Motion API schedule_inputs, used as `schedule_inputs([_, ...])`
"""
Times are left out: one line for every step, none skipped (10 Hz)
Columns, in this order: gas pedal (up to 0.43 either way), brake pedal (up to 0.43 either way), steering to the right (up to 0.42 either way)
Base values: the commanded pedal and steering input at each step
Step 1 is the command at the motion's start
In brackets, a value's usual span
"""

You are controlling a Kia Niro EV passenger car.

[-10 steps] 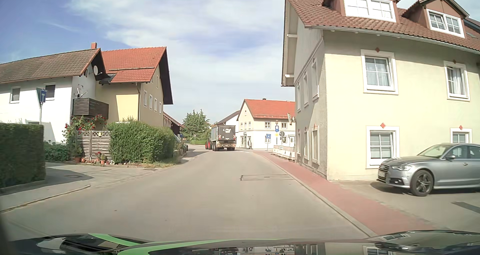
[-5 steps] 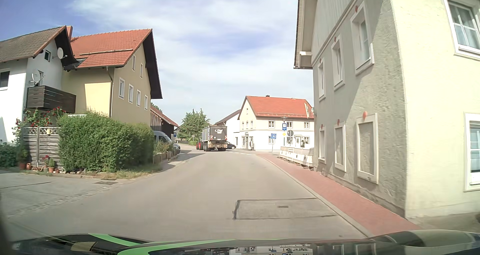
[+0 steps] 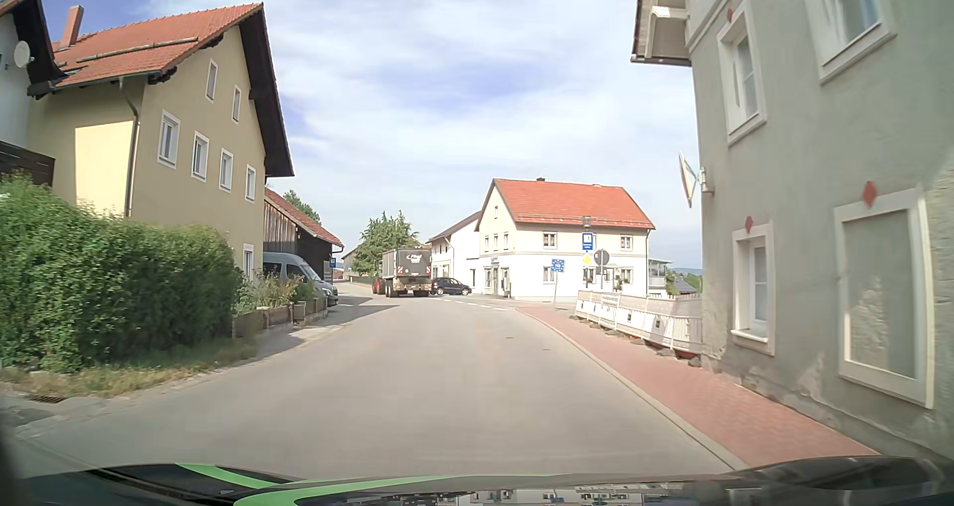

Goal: Follow the waypoints while adhering to traffic rules and regulations

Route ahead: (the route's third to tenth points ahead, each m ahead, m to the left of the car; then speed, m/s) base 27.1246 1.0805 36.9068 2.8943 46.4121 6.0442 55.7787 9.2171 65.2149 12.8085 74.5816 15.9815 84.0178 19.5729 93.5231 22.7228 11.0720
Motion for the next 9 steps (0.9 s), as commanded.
schedule_inputs([0.067, 0.0, -0.008])
schedule_inputs([0.067, 0.0, -0.008])
schedule_inputs([0.067, 0.0, -0.01])
schedule_inputs([0.067, 0.0, -0.011])
schedule_inputs([0.067, 0.0, -0.013])
schedule_inputs([0.067, 0.0, -0.016])
schedule_inputs([0.067, 0.0, -0.019])
schedule_inputs([0.067, 0.0, -0.021])
schedule_inputs([0.067, 0.0, -0.023])
